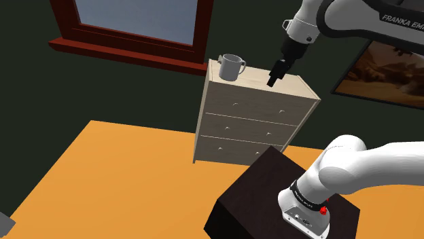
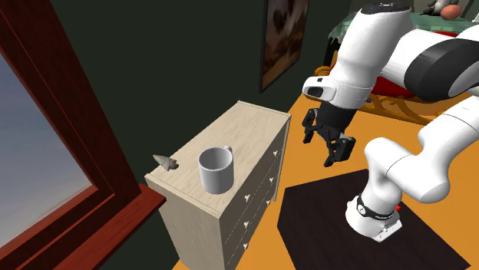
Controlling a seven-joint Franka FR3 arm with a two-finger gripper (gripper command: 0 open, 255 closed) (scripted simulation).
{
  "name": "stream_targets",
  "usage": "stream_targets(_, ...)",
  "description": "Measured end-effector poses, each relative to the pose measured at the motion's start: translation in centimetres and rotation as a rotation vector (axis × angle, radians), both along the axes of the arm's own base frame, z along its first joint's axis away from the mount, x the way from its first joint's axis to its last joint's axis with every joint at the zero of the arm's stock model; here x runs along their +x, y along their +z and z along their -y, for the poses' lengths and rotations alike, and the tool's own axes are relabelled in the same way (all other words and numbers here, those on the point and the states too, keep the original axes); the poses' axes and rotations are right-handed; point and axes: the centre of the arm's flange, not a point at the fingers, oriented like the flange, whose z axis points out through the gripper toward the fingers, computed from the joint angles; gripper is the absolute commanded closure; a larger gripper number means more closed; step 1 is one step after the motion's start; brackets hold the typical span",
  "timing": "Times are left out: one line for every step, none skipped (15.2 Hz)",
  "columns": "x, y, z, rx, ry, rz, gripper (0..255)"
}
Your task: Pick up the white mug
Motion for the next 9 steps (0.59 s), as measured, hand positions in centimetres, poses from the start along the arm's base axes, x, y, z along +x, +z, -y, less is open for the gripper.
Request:
stream_targets(0.0, 0.0, 0.0, 0.0, 0.0, 0.0, 0)
stream_targets(0.6, -0.1, 0.1, 0.001, 0.0, -0.001, 0)
stream_targets(1.6, 0.1, 0.3, 0.003, 0.0, -0.004, 0)
stream_targets(2.6, 0.2, 0.4, 0.006, 0.001, -0.007, 0)
stream_targets(3.9, 0.1, 0.4, 0.009, 0.001, -0.011, 0)
stream_targets(5.2, 0.0, 1.0, 0.012, 0.001, -0.015, 0)
stream_targets(6.6, -0.1, 1.1, 0.015, 0.001, -0.019, 0)
stream_targets(8.1, 0.0, 1.7, 0.017, 0.001, -0.023, 0)
stream_targets(9.5, -0.2, 1.6, 0.02, 0.001, -0.027, 0)
